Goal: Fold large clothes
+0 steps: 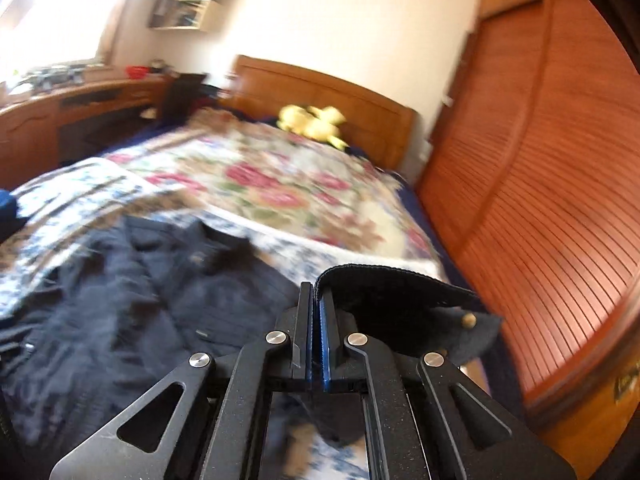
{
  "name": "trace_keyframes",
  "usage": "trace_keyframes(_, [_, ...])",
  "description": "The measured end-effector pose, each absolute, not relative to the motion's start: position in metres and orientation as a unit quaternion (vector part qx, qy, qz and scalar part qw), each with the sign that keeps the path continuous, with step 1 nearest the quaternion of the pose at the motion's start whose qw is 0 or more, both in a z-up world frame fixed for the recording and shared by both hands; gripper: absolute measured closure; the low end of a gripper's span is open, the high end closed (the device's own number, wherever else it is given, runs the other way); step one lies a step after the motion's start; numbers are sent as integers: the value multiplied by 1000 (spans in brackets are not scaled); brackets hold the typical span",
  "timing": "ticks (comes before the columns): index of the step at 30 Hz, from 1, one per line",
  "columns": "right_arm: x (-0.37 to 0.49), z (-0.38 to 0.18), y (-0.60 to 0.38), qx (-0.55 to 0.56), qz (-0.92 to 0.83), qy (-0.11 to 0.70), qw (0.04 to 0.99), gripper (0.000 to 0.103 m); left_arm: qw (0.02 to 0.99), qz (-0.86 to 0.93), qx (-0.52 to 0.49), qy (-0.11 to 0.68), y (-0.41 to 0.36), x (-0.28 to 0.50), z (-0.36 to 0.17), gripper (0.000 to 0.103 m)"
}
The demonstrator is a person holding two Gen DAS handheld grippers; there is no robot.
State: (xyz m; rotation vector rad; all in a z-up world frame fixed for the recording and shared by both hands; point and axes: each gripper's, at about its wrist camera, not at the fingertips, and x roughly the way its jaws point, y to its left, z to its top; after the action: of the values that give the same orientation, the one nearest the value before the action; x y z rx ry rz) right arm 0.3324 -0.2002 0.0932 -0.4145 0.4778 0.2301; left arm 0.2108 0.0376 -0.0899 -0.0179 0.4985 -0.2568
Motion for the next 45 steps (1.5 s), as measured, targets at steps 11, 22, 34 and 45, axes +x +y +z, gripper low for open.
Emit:
trace_keyframes(11, [276,83,-100,-212,261,222,915,103,964,-102,-20,244,60,205,-90,64])
trace_keyframes(22, [263,-32,-117,-182,263,361,876,103,963,-96,-19,250,63,209,-95,64])
trace_keyframes(34, [229,-60,-132,-138,270,403,863,94,962,-102,-10,255,50,215,-98,64])
trace_keyframes(45, [215,-68,-169,-118,219,385,889,51,962,-97,-6,255,42,213,-99,64])
